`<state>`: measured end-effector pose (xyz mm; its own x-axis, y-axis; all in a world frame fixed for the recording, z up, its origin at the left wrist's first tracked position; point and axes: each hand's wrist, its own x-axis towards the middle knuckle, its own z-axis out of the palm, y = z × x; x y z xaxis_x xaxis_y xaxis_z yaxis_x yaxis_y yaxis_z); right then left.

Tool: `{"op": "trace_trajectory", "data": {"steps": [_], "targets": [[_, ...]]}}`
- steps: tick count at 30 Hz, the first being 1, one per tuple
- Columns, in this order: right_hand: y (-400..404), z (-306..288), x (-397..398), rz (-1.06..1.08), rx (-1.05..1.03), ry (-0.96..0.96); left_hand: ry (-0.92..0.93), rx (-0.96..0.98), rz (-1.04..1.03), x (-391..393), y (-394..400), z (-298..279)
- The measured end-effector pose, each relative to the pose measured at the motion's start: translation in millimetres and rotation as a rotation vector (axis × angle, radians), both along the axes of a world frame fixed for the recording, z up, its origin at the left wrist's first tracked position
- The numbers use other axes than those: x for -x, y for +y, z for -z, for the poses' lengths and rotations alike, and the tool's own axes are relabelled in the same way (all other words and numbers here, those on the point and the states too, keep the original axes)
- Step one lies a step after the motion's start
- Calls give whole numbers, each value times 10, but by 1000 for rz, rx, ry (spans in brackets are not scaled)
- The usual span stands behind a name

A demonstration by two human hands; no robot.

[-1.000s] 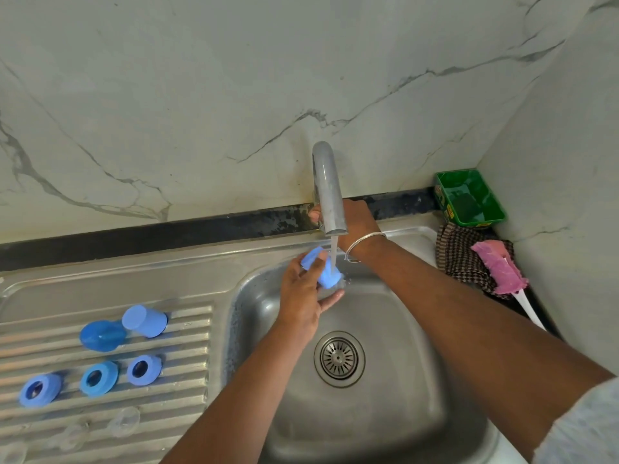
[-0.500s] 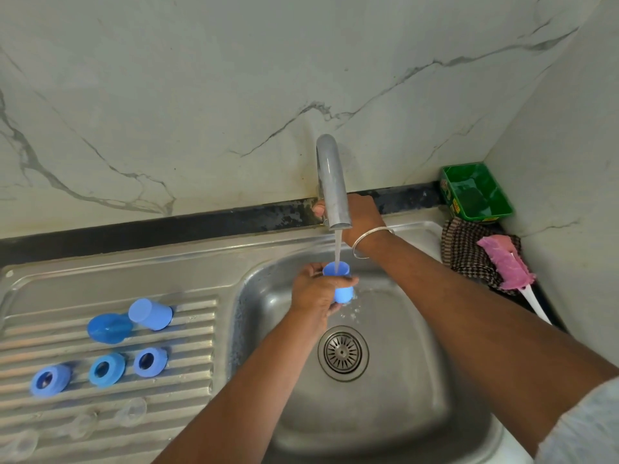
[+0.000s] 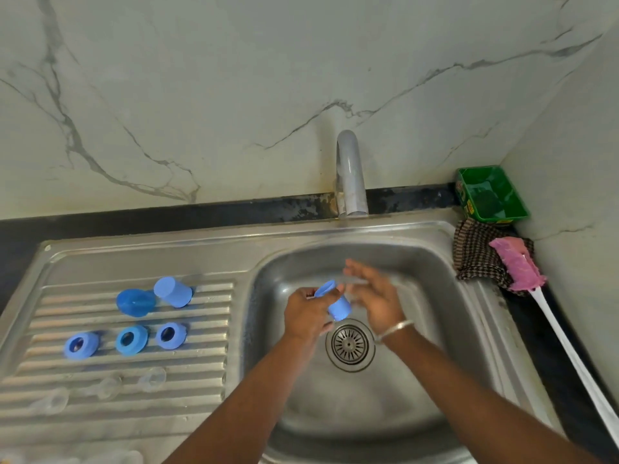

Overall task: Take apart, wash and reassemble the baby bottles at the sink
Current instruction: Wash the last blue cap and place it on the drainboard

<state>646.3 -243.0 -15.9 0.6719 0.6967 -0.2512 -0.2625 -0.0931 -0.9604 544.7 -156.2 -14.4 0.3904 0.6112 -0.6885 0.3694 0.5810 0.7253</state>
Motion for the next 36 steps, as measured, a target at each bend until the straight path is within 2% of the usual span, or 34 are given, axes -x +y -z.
{"op": "trace_trajectory", "data": {"steps": [1, 3, 7, 11, 14, 17, 20, 21, 24, 27, 28, 32, 36], "targets": [[-157, 39, 148, -118, 46, -18, 2, 38, 7, 52, -66, 17], [-373, 156, 360, -281, 154, -189, 19, 75, 12, 153, -194, 41], [-552, 254, 434, -274, 401, -541, 136, 72, 130, 317, -415, 9], [-722, 211, 383, -158, 372, -651, 180, 89, 158, 480, -448, -13], [-803, 192, 334, -264, 599, -730, 213, -47, 149, 608, -465, 14], [-872, 173, 351, -206, 532, -709, 202, -140, 144, 707, -539, -8], [-958, 155, 378, -422, 829, -717, 197, -210, 141, 798, -632, -107], [-985, 151, 397, -420, 867, -734, 198, -251, 153, 835, -663, -131], [-1029, 64, 453, -295, 685, -835, 244, -479, 270, 964, -738, -117], [-1052, -50, 488, -414, 710, -961, 269, -602, 376, 1072, -813, -110], [-1061, -80, 490, -437, 718, -962, 258, -613, 410, 1092, -839, -125], [-1061, -170, 607, -449, 494, -919, 244, -687, 549, 1133, -934, -215], [-987, -345, 737, -473, 477, -878, 202, -798, 556, 1157, -977, -335]]}}
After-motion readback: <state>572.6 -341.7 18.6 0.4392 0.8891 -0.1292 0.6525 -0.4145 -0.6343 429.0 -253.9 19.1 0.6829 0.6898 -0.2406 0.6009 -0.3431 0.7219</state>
